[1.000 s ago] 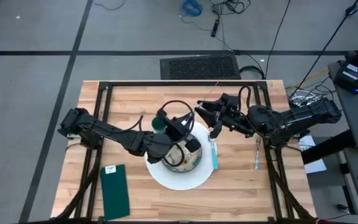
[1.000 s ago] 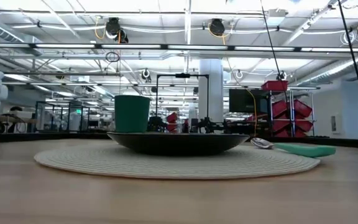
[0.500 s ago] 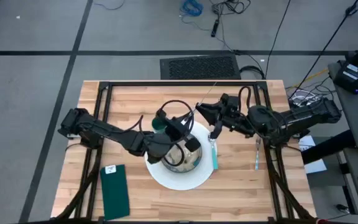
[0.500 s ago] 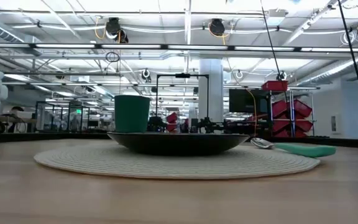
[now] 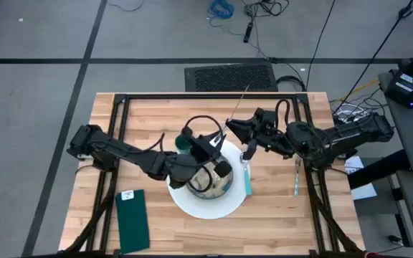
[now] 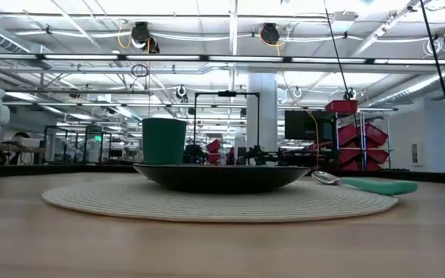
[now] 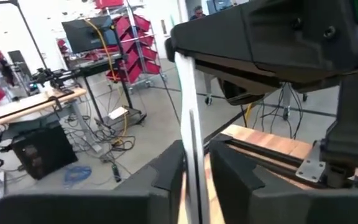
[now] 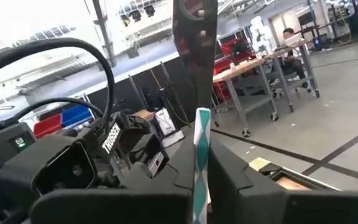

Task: Set table place
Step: Put the blue knife on the right of the white table mat

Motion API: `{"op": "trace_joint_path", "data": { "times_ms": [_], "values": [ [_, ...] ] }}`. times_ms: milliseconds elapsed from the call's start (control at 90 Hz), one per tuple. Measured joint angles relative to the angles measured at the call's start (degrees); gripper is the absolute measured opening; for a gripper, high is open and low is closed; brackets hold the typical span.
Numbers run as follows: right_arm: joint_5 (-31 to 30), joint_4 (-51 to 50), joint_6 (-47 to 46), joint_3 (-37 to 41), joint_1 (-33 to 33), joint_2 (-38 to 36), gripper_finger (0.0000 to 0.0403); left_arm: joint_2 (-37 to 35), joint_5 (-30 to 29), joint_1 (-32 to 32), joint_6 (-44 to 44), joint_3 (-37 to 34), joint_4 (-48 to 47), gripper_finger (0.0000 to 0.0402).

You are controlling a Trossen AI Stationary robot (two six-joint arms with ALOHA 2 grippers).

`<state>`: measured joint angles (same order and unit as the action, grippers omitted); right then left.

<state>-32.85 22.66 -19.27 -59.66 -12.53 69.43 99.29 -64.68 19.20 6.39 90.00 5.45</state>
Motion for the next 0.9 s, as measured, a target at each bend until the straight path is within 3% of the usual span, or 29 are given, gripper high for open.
{"op": "trace_joint_path", "data": {
  "times_ms": [356, 656, 900],
  "values": [
    [0.15, -1.11, 3.25, 0.02, -0.28, -2.97, 0.0001, 0.0, 0.17, 0.36, 0.19, 0.0, 0.03, 0.0179],
    [-4.95, -12.71, 4.61, 0.02, 0.72, -11.78, 0.0, -0.48, -2.19, 4.06, 5.05, 0.06, 0.07, 0.0186],
    [-4.44, -30.12, -5.32, 0.02, 1.68, -20.07, 0.0, -2.0, -12.31, 5.74, 9.94, 0.07, 0.09, 0.0186]
  ]
}}
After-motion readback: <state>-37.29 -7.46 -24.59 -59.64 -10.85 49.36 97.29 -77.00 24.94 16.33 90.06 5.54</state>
